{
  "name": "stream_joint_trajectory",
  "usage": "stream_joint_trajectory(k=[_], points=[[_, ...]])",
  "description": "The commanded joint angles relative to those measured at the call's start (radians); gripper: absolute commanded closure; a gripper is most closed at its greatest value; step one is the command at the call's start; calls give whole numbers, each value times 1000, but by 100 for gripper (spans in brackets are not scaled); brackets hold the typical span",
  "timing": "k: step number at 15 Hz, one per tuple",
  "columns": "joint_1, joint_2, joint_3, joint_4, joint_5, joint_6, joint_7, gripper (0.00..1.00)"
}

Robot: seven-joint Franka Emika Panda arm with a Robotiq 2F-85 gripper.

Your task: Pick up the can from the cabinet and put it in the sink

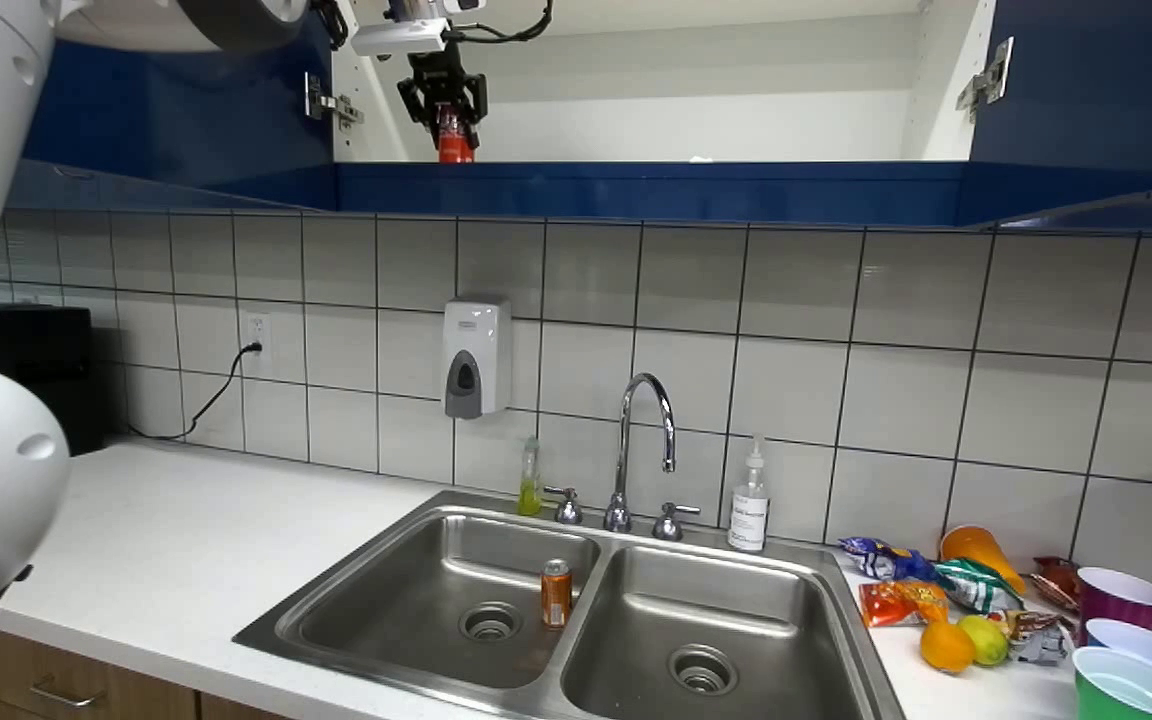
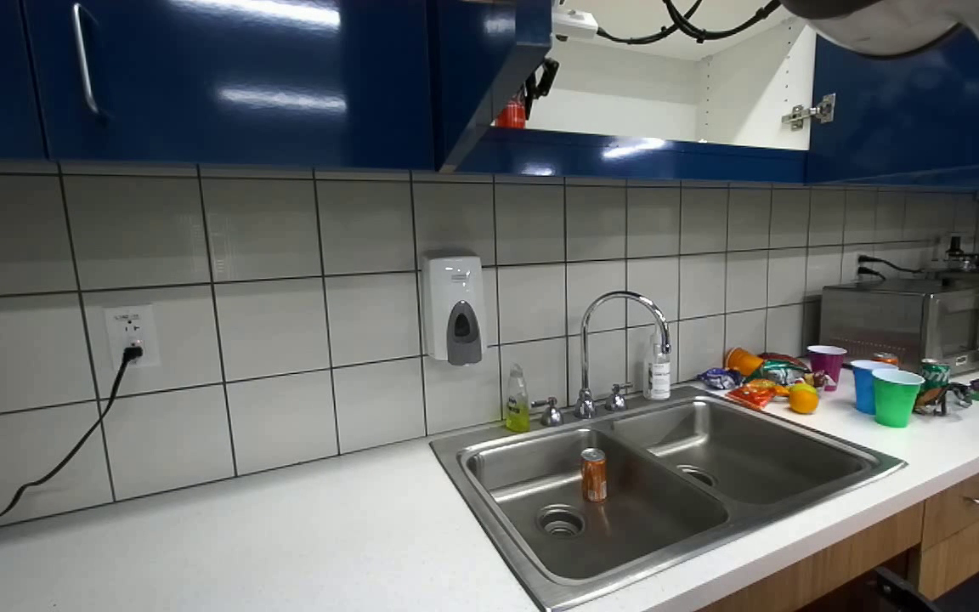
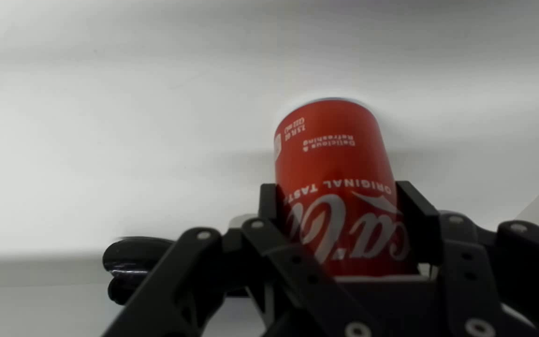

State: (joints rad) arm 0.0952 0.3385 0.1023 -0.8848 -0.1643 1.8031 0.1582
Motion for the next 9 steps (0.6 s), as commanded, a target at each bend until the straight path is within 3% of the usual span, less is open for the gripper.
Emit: stream_joint_trajectory(k=[1, 9], points=[[11, -25, -5, -2, -22, -7, 17, 62], [18, -60, -5, -24, -22, -6, 22, 62]])
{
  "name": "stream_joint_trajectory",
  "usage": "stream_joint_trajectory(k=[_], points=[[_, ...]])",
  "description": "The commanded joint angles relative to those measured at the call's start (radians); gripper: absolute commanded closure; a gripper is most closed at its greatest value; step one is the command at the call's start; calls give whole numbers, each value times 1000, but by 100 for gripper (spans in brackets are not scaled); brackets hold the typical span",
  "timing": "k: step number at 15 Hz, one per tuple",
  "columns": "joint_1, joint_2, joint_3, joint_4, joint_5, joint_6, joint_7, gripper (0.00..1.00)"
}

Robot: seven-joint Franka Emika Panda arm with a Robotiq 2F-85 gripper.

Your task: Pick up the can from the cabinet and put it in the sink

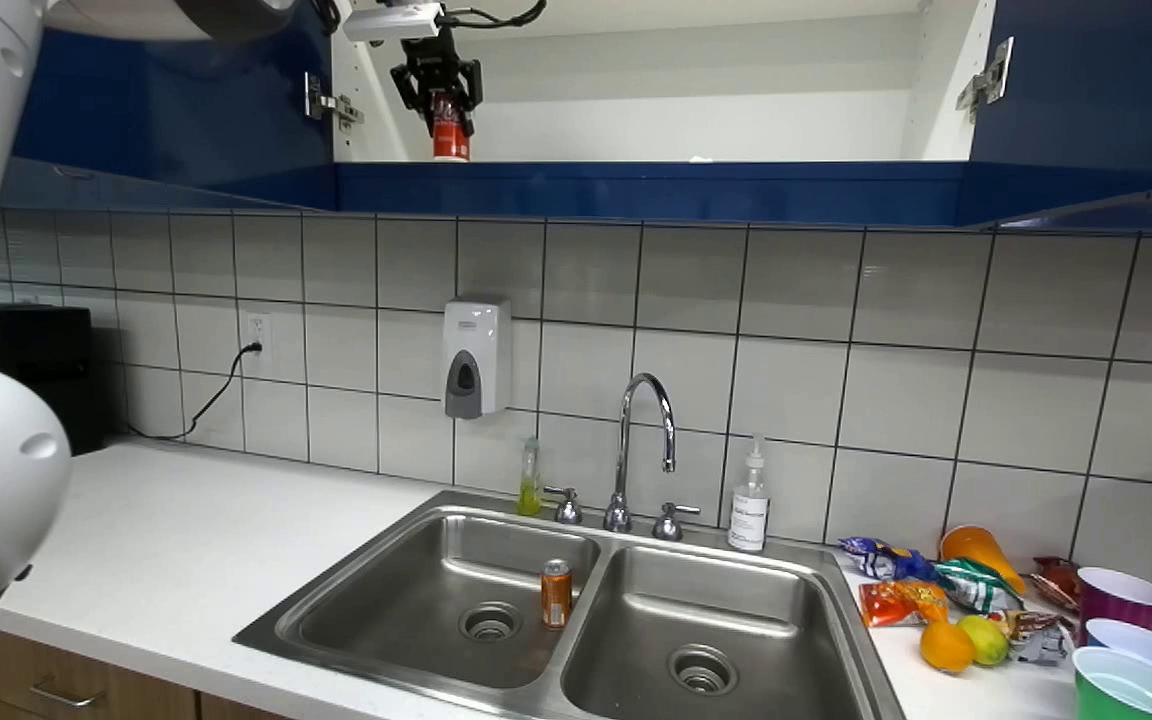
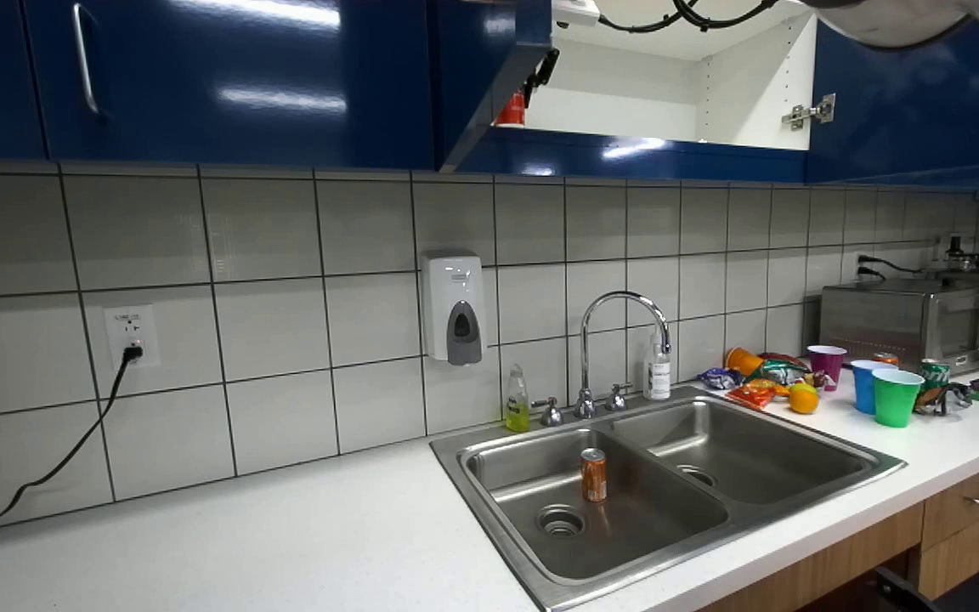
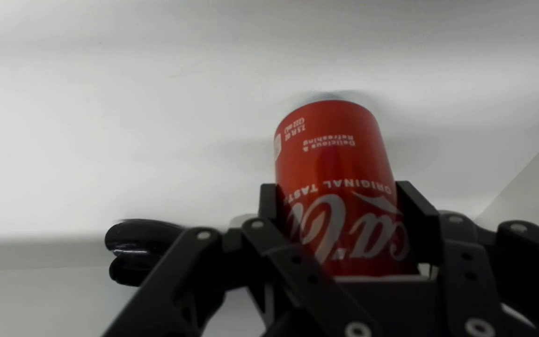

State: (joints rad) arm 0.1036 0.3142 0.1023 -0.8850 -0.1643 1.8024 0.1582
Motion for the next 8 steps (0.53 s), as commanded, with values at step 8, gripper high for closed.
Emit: stream_joint_trajectory(k=[8], points=[[4, -99, -7, -99, -13, -11, 42, 62]])
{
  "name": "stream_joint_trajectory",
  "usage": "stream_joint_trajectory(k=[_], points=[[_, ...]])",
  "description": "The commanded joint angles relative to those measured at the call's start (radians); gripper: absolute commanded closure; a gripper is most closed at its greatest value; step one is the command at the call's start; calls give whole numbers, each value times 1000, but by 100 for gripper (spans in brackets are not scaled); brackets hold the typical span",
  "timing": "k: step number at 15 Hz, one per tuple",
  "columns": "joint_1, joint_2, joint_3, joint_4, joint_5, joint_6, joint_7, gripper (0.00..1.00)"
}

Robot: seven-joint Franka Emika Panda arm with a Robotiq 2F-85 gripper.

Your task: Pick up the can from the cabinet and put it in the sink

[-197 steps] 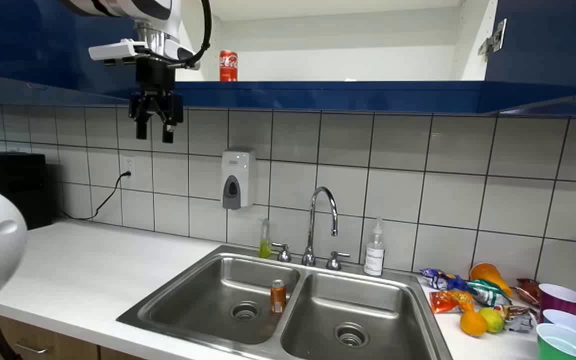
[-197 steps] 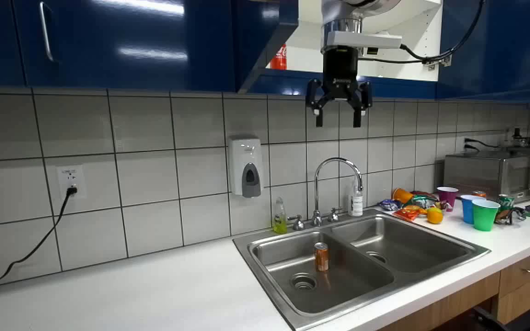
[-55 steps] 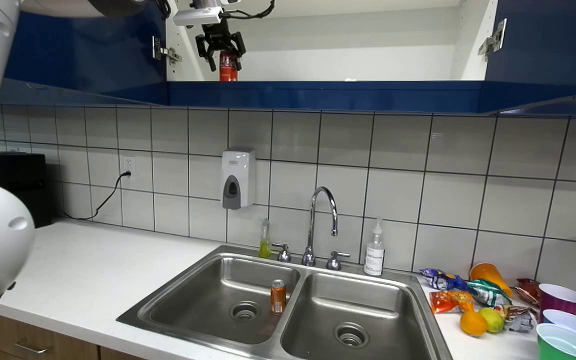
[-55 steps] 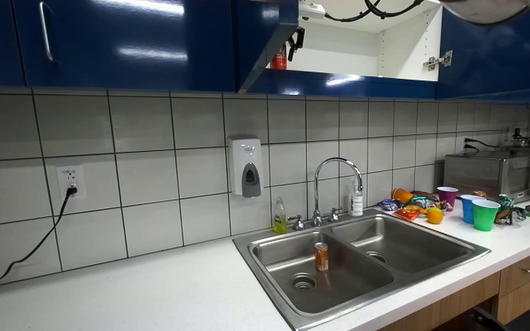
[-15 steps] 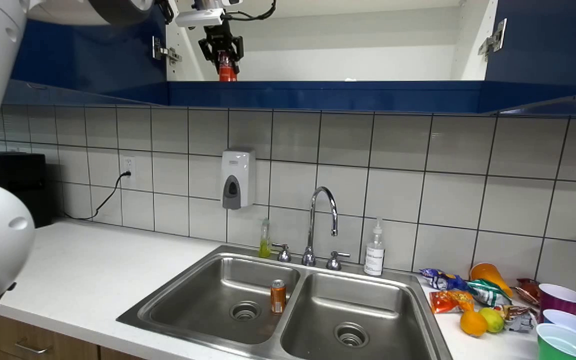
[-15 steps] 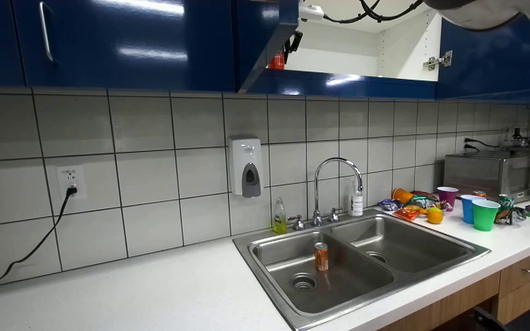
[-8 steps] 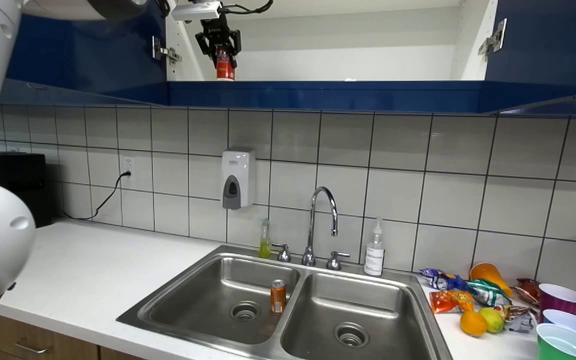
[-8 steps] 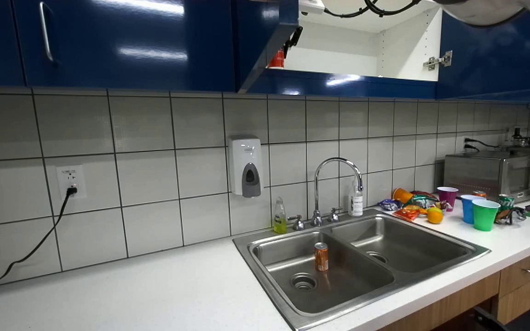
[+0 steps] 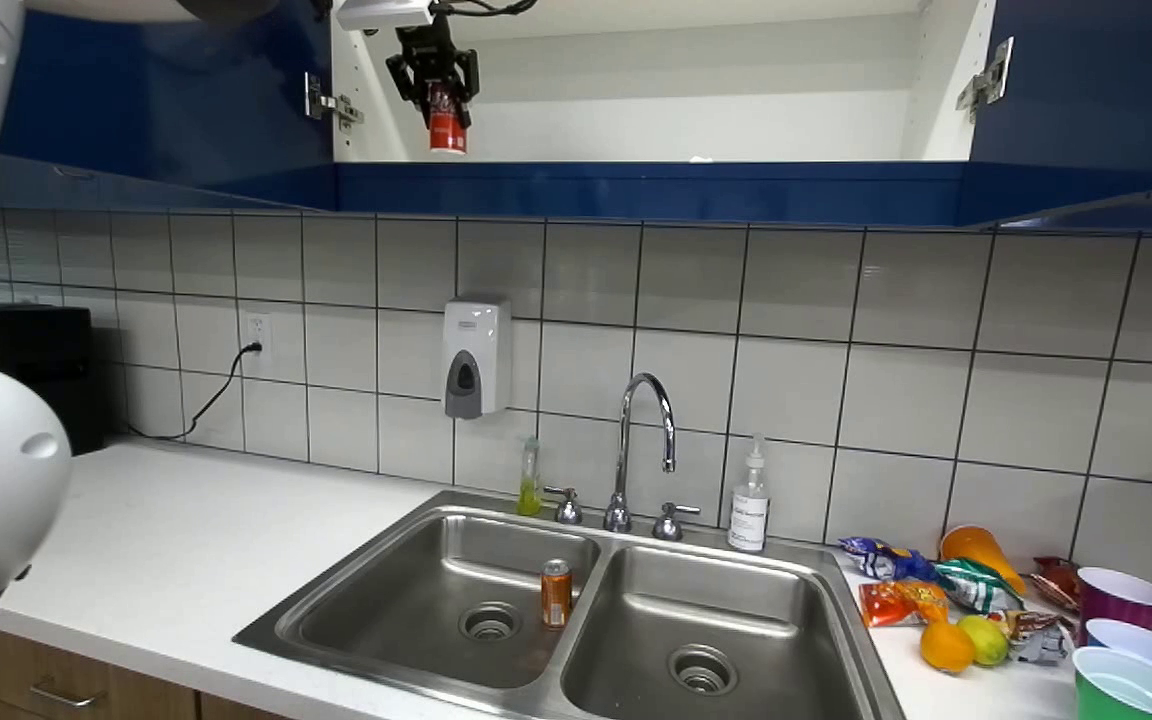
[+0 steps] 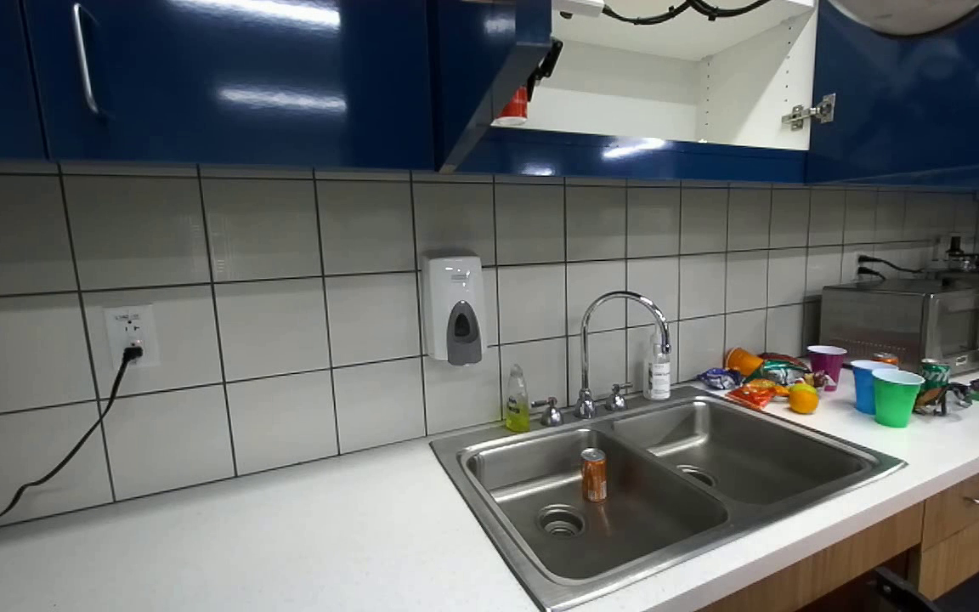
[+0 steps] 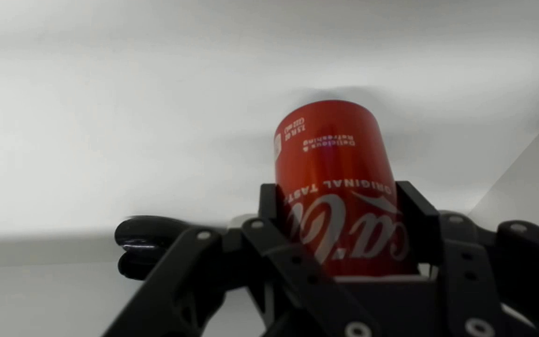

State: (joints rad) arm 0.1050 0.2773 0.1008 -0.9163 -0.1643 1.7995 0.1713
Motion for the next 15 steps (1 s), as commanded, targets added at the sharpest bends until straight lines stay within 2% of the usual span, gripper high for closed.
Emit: stream_joint_trajectory(k=[1, 8, 15], points=[[1, -76, -6, -87, -12, -4, 32, 62], [-3, -187, -12, -237, 2, 4, 46, 62], [-5, -340, -13, -439, 27, 10, 47, 62]])
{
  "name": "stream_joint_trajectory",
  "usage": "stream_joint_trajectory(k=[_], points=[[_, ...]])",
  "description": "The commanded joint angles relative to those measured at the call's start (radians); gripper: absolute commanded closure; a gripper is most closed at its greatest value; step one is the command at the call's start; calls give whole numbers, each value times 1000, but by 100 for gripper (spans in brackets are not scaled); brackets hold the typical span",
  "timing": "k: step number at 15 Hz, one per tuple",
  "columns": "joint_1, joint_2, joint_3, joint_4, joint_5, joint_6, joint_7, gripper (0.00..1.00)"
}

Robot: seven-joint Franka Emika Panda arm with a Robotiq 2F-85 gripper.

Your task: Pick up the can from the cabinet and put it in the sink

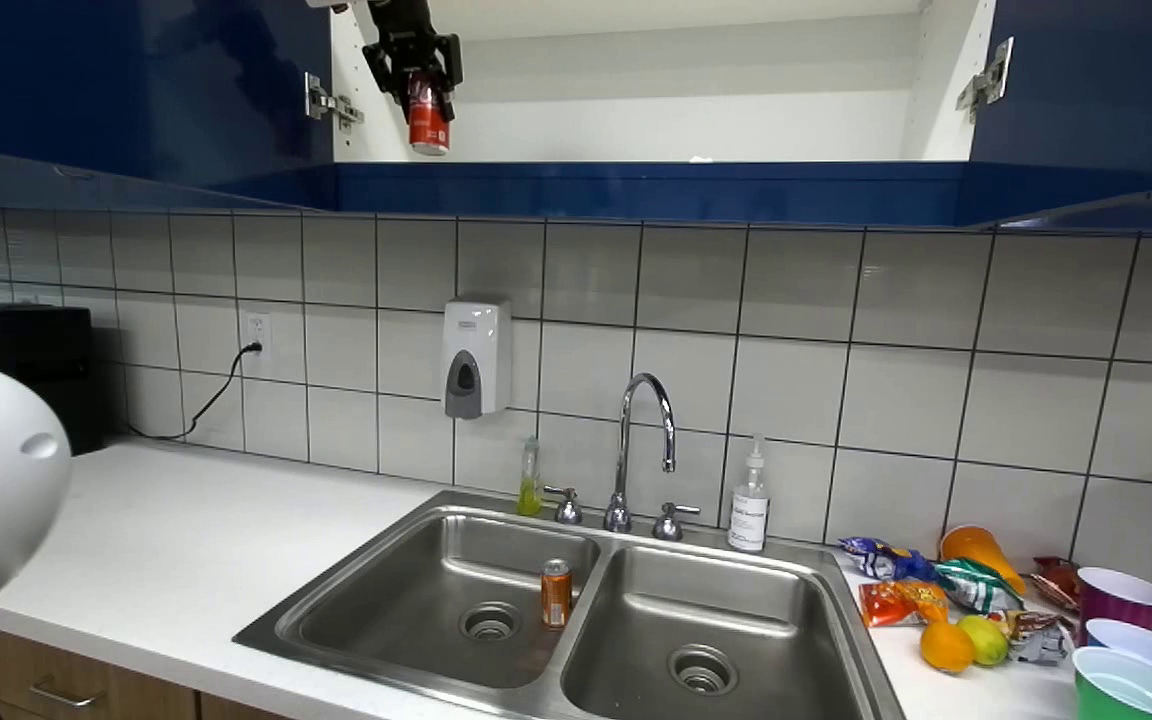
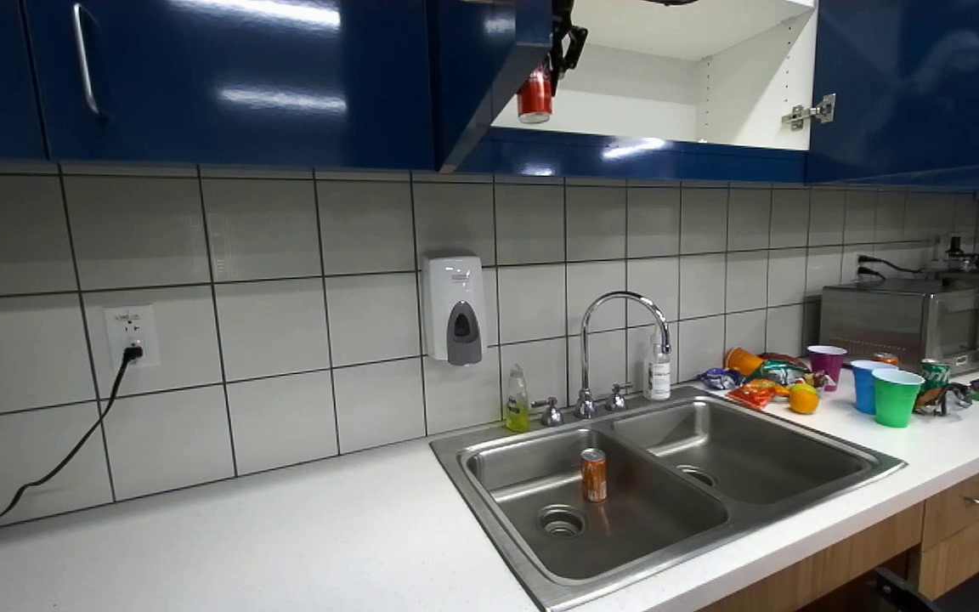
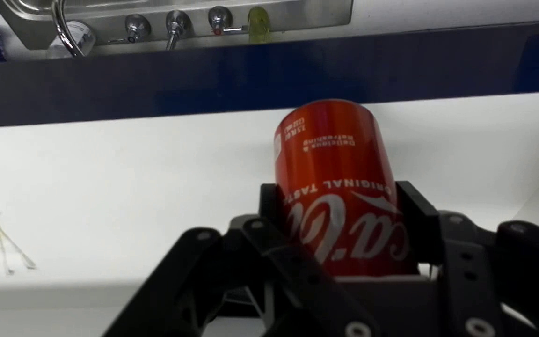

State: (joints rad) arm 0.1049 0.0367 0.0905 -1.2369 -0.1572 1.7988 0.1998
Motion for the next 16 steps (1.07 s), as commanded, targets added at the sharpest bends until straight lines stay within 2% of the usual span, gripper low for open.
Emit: stream_joint_trajectory(k=[1, 9, 16], points=[[-4, -121, -4, -146, 23, 9, 18, 62], [-2, -296, -15, -381, 69, -10, 19, 62], [-42, -431, -22, -571, 109, -24, 18, 62]])
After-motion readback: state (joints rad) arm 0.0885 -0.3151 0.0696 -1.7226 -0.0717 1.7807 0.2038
